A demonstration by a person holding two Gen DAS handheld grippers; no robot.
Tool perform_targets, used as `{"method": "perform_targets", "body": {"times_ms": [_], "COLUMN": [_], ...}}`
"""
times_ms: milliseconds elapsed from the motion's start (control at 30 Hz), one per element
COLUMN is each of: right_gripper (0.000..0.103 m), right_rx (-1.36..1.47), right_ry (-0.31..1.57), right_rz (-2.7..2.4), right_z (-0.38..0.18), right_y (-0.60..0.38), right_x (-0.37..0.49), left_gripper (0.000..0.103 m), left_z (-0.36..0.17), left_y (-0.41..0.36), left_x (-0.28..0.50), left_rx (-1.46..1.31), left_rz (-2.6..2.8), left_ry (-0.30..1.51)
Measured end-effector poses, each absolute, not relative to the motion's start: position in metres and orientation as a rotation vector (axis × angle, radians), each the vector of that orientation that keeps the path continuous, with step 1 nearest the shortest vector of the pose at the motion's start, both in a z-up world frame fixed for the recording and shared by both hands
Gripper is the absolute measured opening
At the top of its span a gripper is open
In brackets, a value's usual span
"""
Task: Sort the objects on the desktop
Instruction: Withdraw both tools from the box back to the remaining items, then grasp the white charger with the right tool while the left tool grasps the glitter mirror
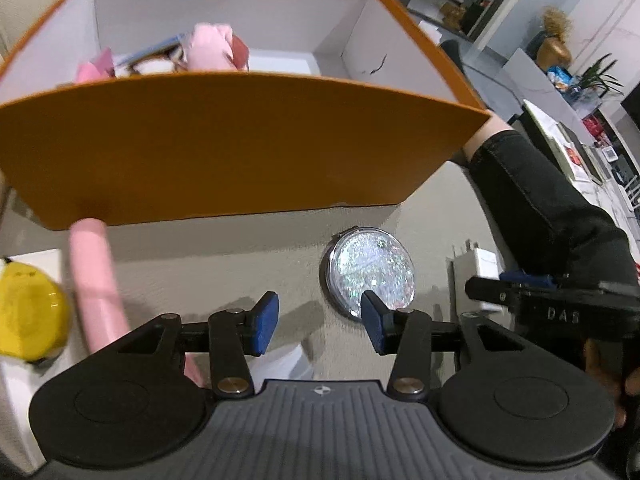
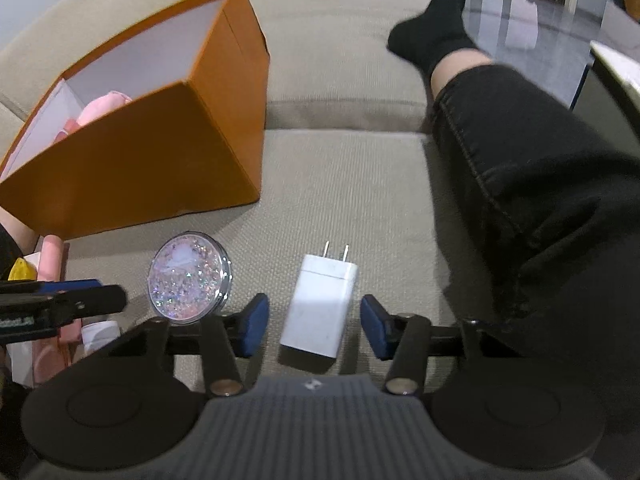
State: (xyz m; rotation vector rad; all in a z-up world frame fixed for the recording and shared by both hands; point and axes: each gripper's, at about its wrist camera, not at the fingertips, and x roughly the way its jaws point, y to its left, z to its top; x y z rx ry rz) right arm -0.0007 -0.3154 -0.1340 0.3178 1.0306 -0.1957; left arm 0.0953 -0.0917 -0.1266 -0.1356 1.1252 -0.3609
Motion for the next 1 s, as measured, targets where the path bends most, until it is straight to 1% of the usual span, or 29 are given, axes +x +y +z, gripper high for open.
{"method": "perform_targets", "body": {"times_ms": [33, 67, 100, 167, 267, 400, 433, 633, 700, 733, 767, 833, 900, 967, 1000], "right_gripper": [0.048, 0.043, 0.040, 0.038, 0.038, 0.038, 0.038, 0.038, 0.038, 0.038, 0.038, 0.038, 0.038, 0.038, 0.038], "right_rx": [0.330, 0.338, 0.341, 0.348, 0.373, 0.369, 0.375, 0.427, 0.433, 0.432, 0.432, 0.433, 0.422, 0.412, 0.418], "right_ry": [1.041, 1.052, 1.063, 1.060, 1.053, 1.044, 1.044, 1.052, 1.053, 1.053, 1.052, 1.051, 1.051, 1.052, 1.051], "right_rz": [-0.192, -0.189, -0.192, -0.191, -0.167, -0.114, -0.100, -0.038, -0.034, -0.033, -0.035, -0.035, -0.034, -0.035, -0.035], "right_z": [-0.137, -0.139, -0.142, -0.144, -0.143, -0.143, -0.143, -0.148, -0.149, -0.149, -0.148, -0.149, -0.150, -0.150, -0.150], "right_y": [-0.317, -0.318, -0.318, -0.319, -0.318, -0.308, -0.306, -0.307, -0.308, -0.308, -0.307, -0.307, -0.306, -0.305, -0.306], "right_x": [0.001, 0.003, 0.004, 0.005, 0.009, 0.017, 0.018, 0.019, 0.019, 0.019, 0.019, 0.019, 0.019, 0.020, 0.020], "left_gripper": [0.057, 0.059, 0.059, 0.061, 0.066, 0.069, 0.072, 0.072, 0.066, 0.056, 0.054, 0.054, 0.049, 0.041, 0.039], "left_z": [-0.130, -0.132, -0.136, -0.141, -0.144, -0.145, -0.145, -0.148, -0.148, -0.148, -0.148, -0.148, -0.146, -0.142, -0.140], "left_y": [-0.094, -0.096, -0.098, -0.101, -0.106, -0.115, -0.117, -0.121, -0.121, -0.122, -0.122, -0.121, -0.119, -0.116, -0.114], "left_x": [0.099, 0.102, 0.105, 0.111, 0.115, 0.116, 0.115, 0.111, 0.110, 0.110, 0.110, 0.111, 0.113, 0.114, 0.113], "left_rx": [-0.137, -0.140, -0.142, -0.147, -0.141, -0.095, -0.076, -0.056, -0.058, -0.063, -0.075, -0.081, -0.084, -0.092, -0.094], "left_rz": [-0.360, -0.359, -0.354, -0.350, -0.352, -0.359, -0.366, -0.412, -0.431, -0.449, -0.463, -0.463, -0.461, -0.455, -0.457], "left_ry": [1.132, 1.137, 1.147, 1.165, 1.161, 1.161, 1.156, 1.139, 1.132, 1.128, 1.129, 1.130, 1.123, 1.113, 1.107]}}
